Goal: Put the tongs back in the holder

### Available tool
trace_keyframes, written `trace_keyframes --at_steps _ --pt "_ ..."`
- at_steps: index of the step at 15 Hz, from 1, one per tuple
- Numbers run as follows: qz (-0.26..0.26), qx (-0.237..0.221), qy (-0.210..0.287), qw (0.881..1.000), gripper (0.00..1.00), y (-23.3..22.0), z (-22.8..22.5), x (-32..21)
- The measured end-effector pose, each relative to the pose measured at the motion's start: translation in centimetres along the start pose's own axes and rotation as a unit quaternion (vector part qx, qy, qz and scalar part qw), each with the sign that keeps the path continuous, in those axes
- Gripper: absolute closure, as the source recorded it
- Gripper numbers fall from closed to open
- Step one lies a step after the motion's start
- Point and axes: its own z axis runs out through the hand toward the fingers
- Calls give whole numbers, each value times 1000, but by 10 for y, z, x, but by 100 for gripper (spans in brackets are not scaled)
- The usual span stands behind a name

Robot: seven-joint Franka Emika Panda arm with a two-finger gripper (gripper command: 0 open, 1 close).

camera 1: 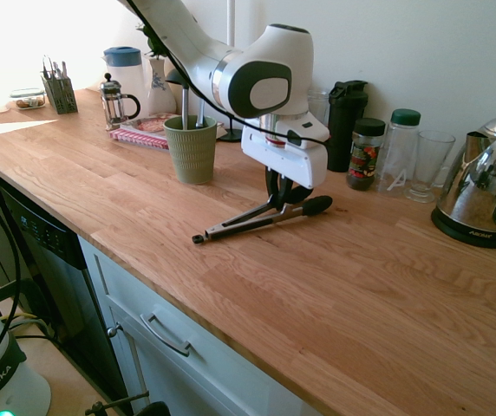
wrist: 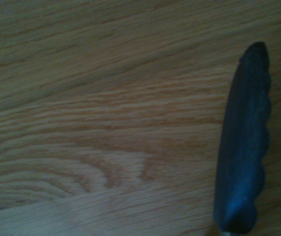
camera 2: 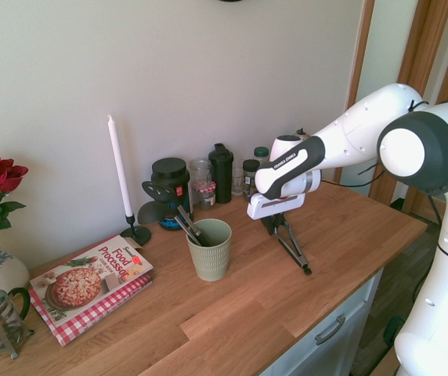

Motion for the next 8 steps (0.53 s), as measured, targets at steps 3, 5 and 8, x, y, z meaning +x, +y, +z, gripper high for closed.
trace_keyframes --at_steps 3,5,8 --pt "3 3 1 1000 100 -4 -2 4" --pt "10 11 -1 1000 100 -7 -12 12" --pt "16 40 -5 999 100 -18 -62 29"
